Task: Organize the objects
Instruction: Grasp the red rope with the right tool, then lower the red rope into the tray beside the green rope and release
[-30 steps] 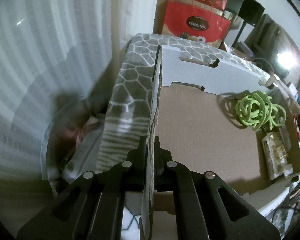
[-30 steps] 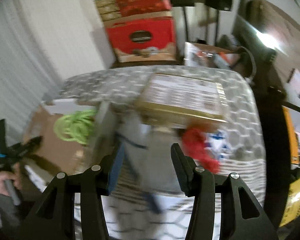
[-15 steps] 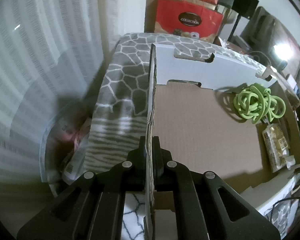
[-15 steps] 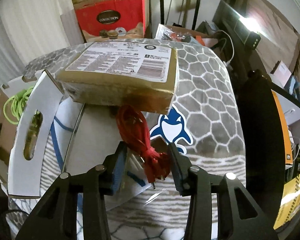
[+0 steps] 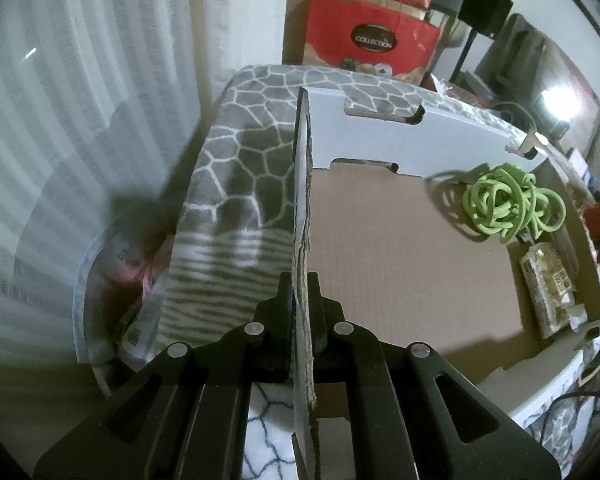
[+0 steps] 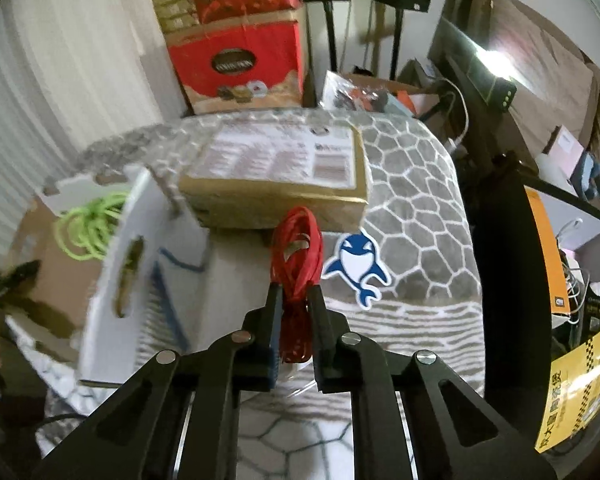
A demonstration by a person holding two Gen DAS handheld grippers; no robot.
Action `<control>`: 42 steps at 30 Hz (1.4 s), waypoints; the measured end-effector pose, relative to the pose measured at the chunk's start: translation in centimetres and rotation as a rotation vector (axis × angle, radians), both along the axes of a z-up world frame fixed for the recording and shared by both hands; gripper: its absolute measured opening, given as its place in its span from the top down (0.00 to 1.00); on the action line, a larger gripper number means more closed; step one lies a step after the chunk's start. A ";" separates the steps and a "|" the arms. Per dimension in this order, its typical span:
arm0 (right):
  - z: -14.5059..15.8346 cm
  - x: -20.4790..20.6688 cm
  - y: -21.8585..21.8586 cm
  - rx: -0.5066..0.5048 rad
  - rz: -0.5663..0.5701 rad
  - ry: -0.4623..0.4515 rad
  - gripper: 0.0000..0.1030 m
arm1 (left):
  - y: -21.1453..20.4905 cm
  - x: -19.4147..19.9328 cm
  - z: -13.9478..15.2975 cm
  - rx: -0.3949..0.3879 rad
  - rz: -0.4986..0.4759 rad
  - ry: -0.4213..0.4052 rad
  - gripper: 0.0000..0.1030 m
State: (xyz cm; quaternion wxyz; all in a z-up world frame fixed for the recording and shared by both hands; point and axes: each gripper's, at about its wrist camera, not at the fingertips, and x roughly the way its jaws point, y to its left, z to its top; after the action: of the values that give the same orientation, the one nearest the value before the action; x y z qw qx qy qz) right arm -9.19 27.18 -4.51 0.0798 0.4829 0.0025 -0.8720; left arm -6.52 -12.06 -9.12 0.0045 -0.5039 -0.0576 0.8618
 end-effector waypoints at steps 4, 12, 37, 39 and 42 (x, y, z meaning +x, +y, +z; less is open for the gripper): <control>2.3 1.0 -1.4 -0.077 0.044 0.024 0.89 | 0.0 0.0 0.0 0.002 0.002 0.001 0.96; 4.7 2.2 -8.6 -0.249 0.199 0.023 0.89 | 0.1 0.0 0.0 0.001 0.000 0.001 0.96; -3.7 0.9 -16.7 -0.219 0.158 -0.179 0.87 | 0.6 0.6 0.1 0.013 -0.006 0.006 0.94; -3.4 1.0 -16.6 -0.205 0.143 -0.163 0.86 | 0.5 0.5 0.1 0.013 -0.005 0.006 0.95; -2.7 1.2 -16.4 -0.207 0.141 -0.148 0.78 | 0.6 0.6 0.1 0.013 -0.006 0.007 0.94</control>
State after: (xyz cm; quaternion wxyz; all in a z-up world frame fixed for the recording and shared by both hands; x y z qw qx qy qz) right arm -8.00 10.74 -7.21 0.1902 0.5337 -0.0592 -0.8219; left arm -5.95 -11.47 -9.04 0.0107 -0.5012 -0.0617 0.8631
